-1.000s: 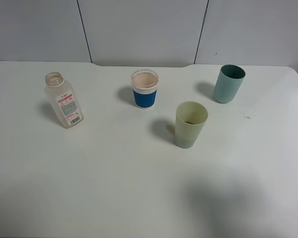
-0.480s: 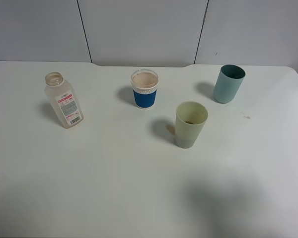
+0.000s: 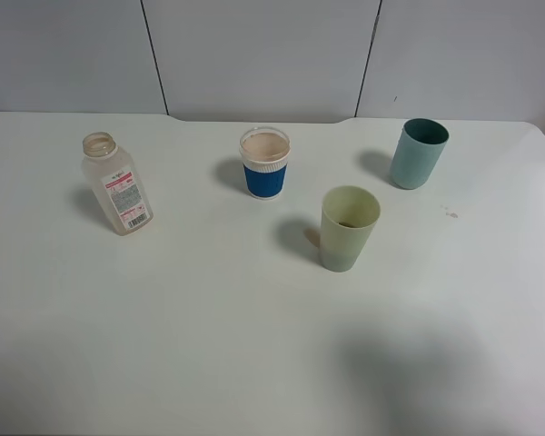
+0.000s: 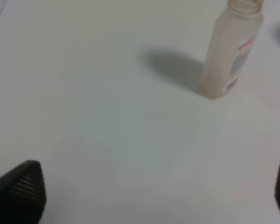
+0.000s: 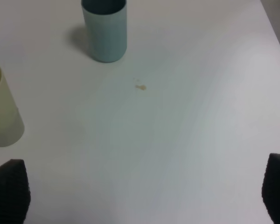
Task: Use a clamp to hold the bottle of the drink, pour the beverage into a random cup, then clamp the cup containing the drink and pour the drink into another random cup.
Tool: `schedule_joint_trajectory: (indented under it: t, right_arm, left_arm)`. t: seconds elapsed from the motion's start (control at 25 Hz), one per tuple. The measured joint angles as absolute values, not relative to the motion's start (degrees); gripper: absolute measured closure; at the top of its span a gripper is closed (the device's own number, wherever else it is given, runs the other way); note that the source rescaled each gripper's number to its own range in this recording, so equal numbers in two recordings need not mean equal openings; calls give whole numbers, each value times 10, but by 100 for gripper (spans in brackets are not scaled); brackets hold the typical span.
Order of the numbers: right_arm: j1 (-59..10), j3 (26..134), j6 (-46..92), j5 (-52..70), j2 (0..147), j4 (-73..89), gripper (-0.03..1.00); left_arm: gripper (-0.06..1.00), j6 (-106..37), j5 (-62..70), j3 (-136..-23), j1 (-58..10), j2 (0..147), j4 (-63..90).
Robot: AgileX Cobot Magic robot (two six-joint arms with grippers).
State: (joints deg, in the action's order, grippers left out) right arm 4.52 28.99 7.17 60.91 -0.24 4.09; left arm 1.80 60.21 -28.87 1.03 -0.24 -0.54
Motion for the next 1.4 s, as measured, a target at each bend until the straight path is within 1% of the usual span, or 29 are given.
schedule_joint_trajectory:
  t: [1.4]
  right_arm:
    - [45, 290, 72, 609, -2, 41, -3]
  left_arm:
    - [-6, 16, 602, -289, 10, -2, -5]
